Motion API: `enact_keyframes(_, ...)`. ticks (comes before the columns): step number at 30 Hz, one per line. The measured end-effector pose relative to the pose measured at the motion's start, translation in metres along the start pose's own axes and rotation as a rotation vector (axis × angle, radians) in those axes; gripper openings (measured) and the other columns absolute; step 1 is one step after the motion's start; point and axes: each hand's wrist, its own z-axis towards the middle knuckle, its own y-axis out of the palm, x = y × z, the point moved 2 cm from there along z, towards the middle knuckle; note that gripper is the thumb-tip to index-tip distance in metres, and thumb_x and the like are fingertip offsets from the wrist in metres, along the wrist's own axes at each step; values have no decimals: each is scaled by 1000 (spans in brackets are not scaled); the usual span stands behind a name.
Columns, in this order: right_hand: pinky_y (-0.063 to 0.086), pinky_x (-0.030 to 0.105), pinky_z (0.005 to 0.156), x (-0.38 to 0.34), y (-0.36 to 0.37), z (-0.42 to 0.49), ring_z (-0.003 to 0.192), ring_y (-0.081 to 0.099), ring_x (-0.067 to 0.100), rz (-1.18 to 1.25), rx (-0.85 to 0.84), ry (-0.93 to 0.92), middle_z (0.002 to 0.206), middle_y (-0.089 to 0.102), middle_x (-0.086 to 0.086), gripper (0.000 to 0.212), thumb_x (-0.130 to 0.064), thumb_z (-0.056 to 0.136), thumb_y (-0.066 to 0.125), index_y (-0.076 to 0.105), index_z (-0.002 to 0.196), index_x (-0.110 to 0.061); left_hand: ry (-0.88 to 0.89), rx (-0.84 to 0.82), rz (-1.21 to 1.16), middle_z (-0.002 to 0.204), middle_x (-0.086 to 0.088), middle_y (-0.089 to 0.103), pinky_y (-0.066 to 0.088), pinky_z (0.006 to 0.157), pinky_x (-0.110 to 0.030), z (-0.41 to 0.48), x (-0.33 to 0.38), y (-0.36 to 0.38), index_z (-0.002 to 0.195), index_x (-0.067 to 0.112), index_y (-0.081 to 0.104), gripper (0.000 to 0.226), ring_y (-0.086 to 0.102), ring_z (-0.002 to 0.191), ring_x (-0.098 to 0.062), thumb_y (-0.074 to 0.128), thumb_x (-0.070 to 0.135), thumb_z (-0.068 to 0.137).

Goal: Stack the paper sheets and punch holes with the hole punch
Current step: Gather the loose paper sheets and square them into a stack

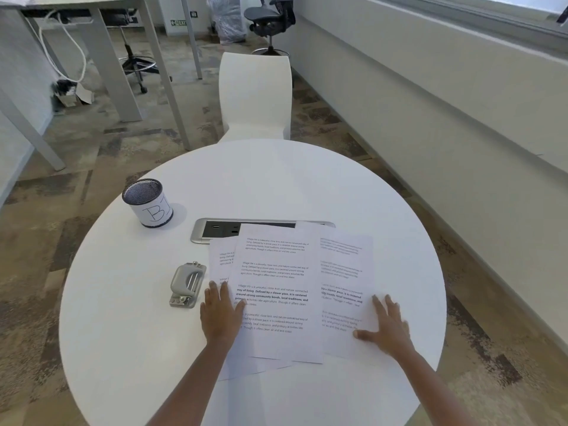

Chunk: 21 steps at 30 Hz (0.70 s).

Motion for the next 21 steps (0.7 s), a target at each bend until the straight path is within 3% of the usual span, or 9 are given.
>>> enact_keyframes(7, 14, 42, 117, 18, -18, -4, 145, -1, 30, 131, 45, 112, 157, -1, 14, 107, -26, 68, 80, 9, 147, -11, -8, -2, -55, 156, -13, 14, 25, 113, -38, -1, -1, -3, 143, 9, 26, 61, 19, 142, -26, 48, 37, 92)
enact_keyframes(13, 32, 40, 106, 20, -31, 1, 132, 26, 39, 145, 125, 298, 144, 25, 20, 83, -9, 71, 77, 29, 138, 1, -162, 41, -115, 136, -24, 36, 39, 99, -44, -2, 1, -12, 132, 4, 39, 59, 36, 127, -36, 62, 31, 85)
enact_keyframes(21, 31, 40, 106, 30, -43, 7, 130, 29, 39, 160, 146, 507, 139, 29, 27, 69, -5, 76, 70, 31, 131, 8, -302, 4, -138, 134, -28, 34, 41, 97, -46, 6, 6, -18, 126, -2, 39, 66, 37, 124, -40, 71, 29, 78)
